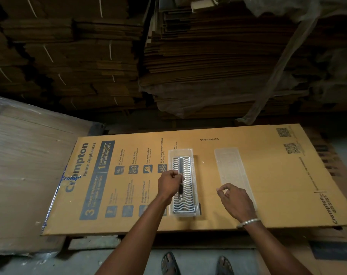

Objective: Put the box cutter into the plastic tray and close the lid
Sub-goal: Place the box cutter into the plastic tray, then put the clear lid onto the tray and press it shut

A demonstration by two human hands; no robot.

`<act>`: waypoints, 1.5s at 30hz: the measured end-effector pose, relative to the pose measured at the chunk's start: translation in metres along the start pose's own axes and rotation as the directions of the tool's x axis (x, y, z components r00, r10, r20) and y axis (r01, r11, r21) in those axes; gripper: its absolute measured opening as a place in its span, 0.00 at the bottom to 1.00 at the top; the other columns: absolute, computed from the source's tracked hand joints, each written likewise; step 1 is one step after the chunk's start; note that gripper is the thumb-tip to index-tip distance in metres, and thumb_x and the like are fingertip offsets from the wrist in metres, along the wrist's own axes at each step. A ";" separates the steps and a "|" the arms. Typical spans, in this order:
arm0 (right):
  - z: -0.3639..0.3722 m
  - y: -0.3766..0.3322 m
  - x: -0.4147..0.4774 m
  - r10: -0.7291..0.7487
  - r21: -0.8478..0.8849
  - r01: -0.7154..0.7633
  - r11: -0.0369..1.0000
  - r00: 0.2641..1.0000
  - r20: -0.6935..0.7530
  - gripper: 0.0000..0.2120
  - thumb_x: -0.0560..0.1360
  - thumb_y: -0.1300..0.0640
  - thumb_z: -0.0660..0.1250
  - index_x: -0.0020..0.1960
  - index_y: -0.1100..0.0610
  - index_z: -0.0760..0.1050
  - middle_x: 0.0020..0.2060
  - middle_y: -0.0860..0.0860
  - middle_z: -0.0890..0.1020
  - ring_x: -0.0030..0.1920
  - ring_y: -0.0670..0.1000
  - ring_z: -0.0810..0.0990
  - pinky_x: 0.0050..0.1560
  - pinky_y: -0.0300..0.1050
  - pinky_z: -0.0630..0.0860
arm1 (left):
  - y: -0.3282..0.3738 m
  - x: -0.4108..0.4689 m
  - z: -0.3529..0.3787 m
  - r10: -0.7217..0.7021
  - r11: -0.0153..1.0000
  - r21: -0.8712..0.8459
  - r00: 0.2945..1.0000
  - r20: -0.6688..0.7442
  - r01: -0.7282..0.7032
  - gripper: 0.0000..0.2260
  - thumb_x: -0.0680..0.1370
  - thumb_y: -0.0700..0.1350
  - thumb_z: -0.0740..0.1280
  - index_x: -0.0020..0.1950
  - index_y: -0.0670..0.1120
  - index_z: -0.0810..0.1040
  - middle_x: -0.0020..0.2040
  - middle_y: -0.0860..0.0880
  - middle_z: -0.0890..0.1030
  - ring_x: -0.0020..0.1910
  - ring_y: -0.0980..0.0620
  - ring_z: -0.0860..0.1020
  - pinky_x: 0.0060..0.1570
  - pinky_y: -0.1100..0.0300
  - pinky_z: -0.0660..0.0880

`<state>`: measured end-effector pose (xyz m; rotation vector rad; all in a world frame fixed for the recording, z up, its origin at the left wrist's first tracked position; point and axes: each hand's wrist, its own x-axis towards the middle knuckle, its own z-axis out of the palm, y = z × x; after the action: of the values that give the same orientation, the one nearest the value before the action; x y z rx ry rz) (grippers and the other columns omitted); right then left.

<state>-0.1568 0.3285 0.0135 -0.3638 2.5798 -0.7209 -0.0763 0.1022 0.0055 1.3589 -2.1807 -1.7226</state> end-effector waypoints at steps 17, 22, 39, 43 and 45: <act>-0.004 0.014 -0.008 0.032 0.011 -0.032 0.999 0.999 0.002 0.09 0.79 0.44 0.64 0.49 0.47 0.79 0.28 0.49 0.82 0.34 0.45 0.80 0.30 0.42 0.68 | -0.001 0.043 0.042 -0.030 0.797 0.604 0.998 0.047 -0.005 0.09 0.77 0.36 0.69 0.57 0.35 0.80 0.59 0.38 0.83 0.61 0.40 0.82 0.57 0.53 0.78; -0.004 0.017 -0.008 0.033 -0.008 -0.033 0.999 0.999 -0.012 0.10 0.79 0.43 0.64 0.49 0.47 0.79 0.26 0.48 0.81 0.33 0.43 0.79 0.29 0.41 0.67 | -0.010 0.044 0.051 -0.035 0.799 0.602 0.999 0.013 0.020 0.08 0.78 0.36 0.69 0.57 0.36 0.80 0.57 0.39 0.84 0.58 0.42 0.83 0.57 0.53 0.80; 0.002 0.028 0.004 0.045 -0.007 -0.045 0.999 0.999 -0.018 0.12 0.79 0.41 0.63 0.48 0.47 0.79 0.25 0.49 0.81 0.32 0.45 0.79 0.29 0.42 0.67 | -0.021 0.044 0.062 0.111 0.813 0.581 0.988 -0.110 -0.027 0.13 0.82 0.33 0.56 0.58 0.39 0.80 0.57 0.40 0.83 0.55 0.45 0.84 0.55 0.55 0.80; 0.007 0.035 0.010 0.053 -0.016 -0.054 0.998 0.998 -0.026 0.12 0.78 0.40 0.63 0.48 0.47 0.79 0.24 0.48 0.81 0.32 0.45 0.80 0.31 0.43 0.71 | -0.022 0.044 0.061 0.131 0.809 0.587 0.985 -0.110 -0.042 0.13 0.82 0.33 0.56 0.58 0.40 0.79 0.58 0.41 0.83 0.56 0.46 0.83 0.55 0.57 0.79; 0.009 0.039 0.016 0.073 -0.029 -0.075 0.997 0.996 -0.044 0.12 0.78 0.40 0.64 0.49 0.47 0.79 0.24 0.48 0.80 0.32 0.45 0.80 0.32 0.44 0.73 | -0.022 0.044 0.060 0.137 0.800 0.598 0.985 -0.107 -0.046 0.13 0.81 0.32 0.57 0.58 0.39 0.80 0.58 0.40 0.83 0.56 0.46 0.83 0.55 0.57 0.79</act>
<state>-0.1713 0.3514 -0.0201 -0.2634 2.6323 -0.6706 -0.1218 0.1202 -0.0547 1.3812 -2.7661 -0.8793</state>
